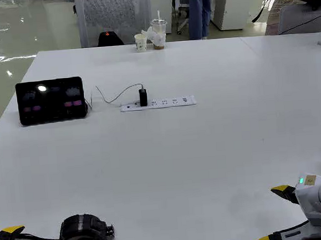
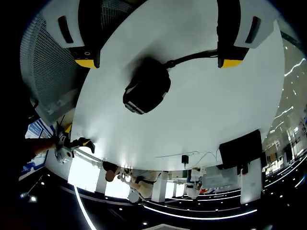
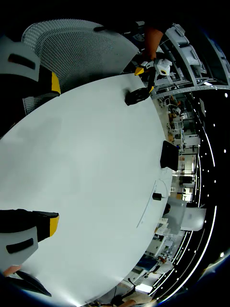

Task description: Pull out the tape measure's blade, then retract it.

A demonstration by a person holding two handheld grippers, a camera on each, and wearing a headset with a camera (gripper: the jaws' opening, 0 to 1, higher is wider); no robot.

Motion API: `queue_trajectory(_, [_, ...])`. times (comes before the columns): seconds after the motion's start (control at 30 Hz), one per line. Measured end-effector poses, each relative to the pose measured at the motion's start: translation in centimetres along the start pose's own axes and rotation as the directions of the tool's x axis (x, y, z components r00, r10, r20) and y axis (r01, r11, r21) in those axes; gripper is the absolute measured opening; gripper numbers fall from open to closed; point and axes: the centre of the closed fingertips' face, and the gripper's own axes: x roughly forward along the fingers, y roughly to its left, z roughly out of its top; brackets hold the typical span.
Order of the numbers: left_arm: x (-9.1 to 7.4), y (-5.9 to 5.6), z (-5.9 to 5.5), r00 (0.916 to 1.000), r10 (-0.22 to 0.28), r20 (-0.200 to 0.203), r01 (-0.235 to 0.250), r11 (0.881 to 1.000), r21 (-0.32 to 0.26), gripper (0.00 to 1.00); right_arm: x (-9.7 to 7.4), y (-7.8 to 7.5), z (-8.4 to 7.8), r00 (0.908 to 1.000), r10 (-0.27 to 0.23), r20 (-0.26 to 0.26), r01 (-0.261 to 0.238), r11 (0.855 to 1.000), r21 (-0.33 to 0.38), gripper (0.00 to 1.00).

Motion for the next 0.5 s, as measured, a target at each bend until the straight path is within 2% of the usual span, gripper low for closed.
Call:
queue_trajectory(0.13, [-0.03,0.04,0.18,1.0000,0.002,0.008,-0.002,1.000,-0.004,0.99,0.27,-0.21,0.00,1.0000,0.004,-0.005,-0.004,1.000,-0.002,0.99])
queue_trajectory(0.5, [0.05,0.48,0.01,0.9999,0.013,-0.006,-0.013,1.000,0.009,0.99,0.71,-0.71,-0.49,0.9998,0.002,-0.019,-0.002,1.000,-0.016,0.99])
